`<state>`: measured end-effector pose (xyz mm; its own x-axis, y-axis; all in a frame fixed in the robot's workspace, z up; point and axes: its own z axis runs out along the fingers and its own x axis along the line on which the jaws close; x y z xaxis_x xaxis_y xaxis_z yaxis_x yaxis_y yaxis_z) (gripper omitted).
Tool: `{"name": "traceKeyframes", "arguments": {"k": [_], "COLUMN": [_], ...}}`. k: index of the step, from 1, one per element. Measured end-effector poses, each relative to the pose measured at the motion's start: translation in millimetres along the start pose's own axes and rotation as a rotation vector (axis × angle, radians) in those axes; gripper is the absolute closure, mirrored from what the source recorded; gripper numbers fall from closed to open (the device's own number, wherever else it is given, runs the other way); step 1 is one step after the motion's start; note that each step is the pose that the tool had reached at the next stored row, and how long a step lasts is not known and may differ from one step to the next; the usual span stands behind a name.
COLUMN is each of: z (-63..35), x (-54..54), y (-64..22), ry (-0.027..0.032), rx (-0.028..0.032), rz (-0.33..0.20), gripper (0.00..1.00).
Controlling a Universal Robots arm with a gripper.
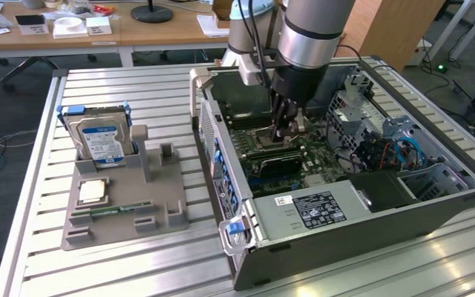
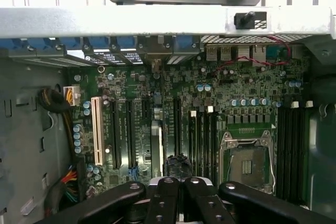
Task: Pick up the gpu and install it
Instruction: 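Press down on the gpu until it lock into place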
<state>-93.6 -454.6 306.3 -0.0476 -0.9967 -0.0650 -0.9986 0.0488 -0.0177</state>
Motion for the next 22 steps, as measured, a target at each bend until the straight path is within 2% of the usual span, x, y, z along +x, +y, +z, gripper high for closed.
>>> {"name": "traceKeyframes", "arguments": {"k": [13, 22], "z": [20.6, 24.7], "x": [1.4, 2.8], "y": [0.3, 0.4], "ry": [0.0000, 0.0001], "rx": [-0.0001, 0.0000], "rz": [0.000, 0.000], "gripper": [0.89, 0.89]}}
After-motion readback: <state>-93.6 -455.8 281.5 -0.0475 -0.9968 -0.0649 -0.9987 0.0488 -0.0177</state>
